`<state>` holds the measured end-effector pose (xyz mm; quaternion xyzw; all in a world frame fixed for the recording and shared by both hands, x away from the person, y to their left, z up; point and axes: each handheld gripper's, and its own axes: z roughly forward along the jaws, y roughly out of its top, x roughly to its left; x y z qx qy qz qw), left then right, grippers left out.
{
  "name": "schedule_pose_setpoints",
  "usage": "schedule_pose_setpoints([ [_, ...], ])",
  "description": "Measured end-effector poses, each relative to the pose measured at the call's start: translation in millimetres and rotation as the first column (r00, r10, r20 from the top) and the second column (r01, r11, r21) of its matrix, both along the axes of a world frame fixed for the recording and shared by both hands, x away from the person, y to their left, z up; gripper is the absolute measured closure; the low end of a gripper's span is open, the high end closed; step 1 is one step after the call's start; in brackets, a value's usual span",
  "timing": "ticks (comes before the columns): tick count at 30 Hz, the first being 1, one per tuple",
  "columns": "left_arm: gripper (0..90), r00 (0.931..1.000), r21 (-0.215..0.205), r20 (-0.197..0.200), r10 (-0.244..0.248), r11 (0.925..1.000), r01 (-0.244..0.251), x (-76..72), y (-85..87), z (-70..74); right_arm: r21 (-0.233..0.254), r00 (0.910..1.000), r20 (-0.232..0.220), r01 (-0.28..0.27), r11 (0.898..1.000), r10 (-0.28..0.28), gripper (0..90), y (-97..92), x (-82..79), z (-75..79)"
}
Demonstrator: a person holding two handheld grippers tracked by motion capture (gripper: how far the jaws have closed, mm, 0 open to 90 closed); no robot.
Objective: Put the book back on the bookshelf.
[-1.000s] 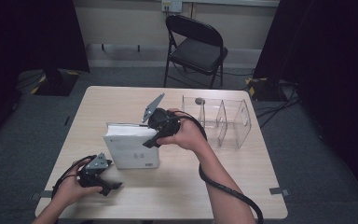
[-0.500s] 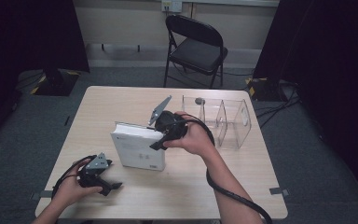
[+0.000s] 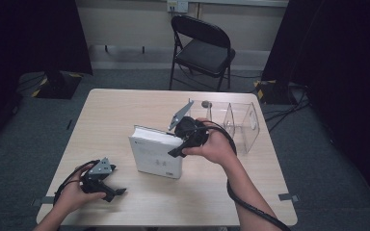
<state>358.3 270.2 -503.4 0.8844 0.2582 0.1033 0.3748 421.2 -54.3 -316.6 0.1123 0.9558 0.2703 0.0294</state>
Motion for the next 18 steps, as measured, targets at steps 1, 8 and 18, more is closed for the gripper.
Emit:
schedule_pose_setpoints([
  [1,0.0,1.0000,0.000,0.000,0.000,1.0000,0.000,0.0,0.0,0.0,-0.008,1.0000,-0.002,0.002,1.000,-0.002,50.2,1.6,0.8,0.6],
  [8,0.0,1.0000,0.003,-0.005,-0.005,1.0000,0.005,0.1,0.3,0.5,-0.055,0.9985,-0.030,0.044,0.998,-0.045,44.3,11.2,3.7,2.8],
  [18,0.0,1.0000,0.004,-0.006,-0.007,1.0000,0.007,0.2,0.3,0.6,-0.097,0.9989,-0.032,0.032,0.995,-0.035,43.2,41.7,8.4,-1.5],
])
